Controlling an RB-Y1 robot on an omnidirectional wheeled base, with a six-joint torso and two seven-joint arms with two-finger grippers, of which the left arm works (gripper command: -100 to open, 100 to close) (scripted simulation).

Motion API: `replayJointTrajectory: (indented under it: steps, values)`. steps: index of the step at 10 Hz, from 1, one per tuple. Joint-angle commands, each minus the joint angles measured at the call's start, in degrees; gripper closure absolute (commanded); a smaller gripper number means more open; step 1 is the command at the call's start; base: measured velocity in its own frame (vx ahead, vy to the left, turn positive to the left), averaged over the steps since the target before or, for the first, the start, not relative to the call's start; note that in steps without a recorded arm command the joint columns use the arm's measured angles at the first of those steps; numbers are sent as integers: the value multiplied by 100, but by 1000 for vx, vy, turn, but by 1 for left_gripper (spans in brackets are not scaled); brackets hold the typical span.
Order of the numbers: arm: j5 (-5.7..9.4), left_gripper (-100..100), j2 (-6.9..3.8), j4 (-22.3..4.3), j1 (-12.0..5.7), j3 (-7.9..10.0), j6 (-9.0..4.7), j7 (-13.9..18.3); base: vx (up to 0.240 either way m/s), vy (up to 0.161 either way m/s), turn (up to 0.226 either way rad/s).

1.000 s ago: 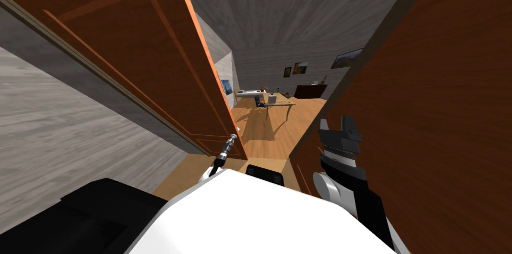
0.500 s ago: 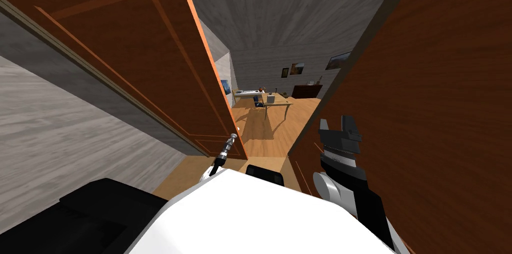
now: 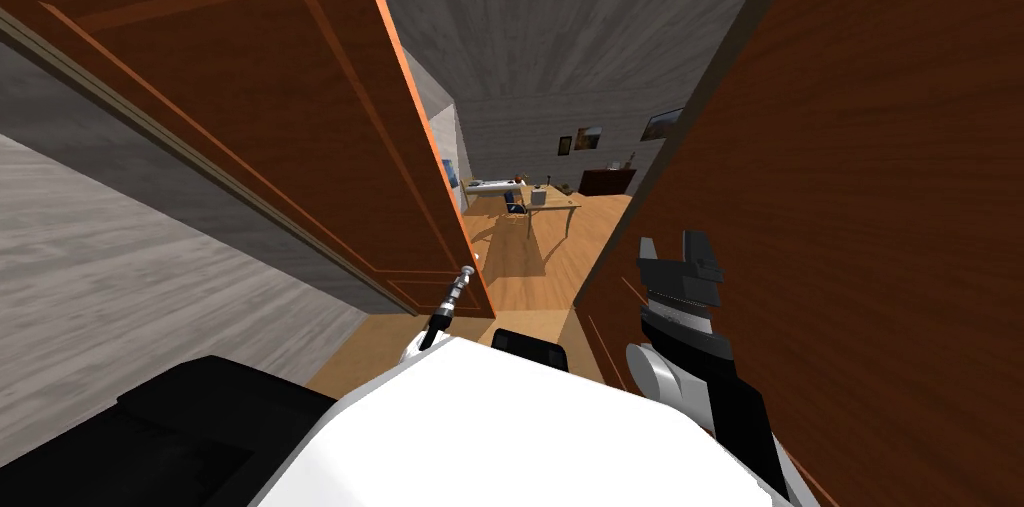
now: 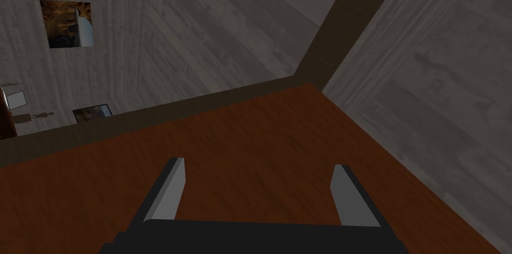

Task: Pull the door open

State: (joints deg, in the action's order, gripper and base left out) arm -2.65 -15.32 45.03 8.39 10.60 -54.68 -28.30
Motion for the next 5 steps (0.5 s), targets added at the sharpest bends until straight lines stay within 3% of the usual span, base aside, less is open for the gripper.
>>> replayJointTrajectory:
  steps: [1,3,4,5]
  values:
    - [49,100,21,-10,-10,-40,-6,165,-42,19,-38]
    - [287,100,9,-9,-35,-122,19,536,-64,26,-95]
    - [287,100,9,-9,-35,-122,19,636,-61,31,-69]
    - [407,100,3,-8,-47,-164,32,834,-60,23,-84]
